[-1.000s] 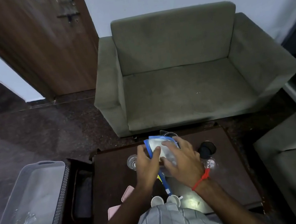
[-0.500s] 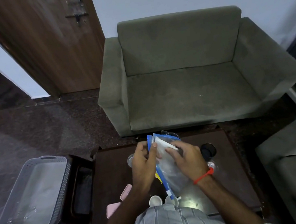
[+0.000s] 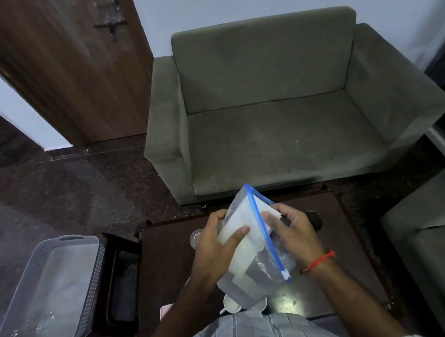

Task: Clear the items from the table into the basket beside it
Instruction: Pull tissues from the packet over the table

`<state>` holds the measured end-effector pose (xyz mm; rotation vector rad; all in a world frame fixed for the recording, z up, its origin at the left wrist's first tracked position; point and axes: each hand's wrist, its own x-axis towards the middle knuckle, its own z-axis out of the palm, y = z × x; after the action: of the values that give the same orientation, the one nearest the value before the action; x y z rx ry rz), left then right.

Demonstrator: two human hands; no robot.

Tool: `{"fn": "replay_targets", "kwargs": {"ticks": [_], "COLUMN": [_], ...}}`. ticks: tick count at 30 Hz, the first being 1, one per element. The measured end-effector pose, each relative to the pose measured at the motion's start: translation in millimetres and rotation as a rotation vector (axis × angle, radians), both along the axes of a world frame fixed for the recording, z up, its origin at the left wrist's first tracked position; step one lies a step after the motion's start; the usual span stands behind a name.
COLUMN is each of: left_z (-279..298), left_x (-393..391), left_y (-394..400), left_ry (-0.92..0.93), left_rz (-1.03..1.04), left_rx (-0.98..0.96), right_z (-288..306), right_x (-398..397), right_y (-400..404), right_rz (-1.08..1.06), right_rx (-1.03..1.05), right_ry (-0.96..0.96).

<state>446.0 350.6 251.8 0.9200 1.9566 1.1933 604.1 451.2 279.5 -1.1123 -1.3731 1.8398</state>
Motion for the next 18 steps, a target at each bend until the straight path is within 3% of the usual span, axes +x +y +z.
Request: {"fn": "replay_targets", "kwargs": {"ticks": [4,13,15,18], "left_z": [-4.6,-32.4,-37.9,-51.0], "left_x": [-3.9,-19.5,-12.5,14.6], "left_y": [-0.3,-6.1,-0.8,11.1], "left_ry": [0.008,0.07,-0.013,-0.327], "left_rz": [0.074,0.12,0.117,0.193], "left_rx": [0.059,-0.044,-0.088,-0.242], "right_z": [-1.0,0.9,-3.5,-15.5], "right_x": [11.4,47.8,59.4,79.1], "right_y": [5.2,25.5,30.4,35.3], "right_rz": [-0.153,-0.465,-0.543,-0.609], "right_rx": [0.05,-0.048,-0.07,-0.112], "right_ry": [-0.003,0.093,0.123,0.093]}}
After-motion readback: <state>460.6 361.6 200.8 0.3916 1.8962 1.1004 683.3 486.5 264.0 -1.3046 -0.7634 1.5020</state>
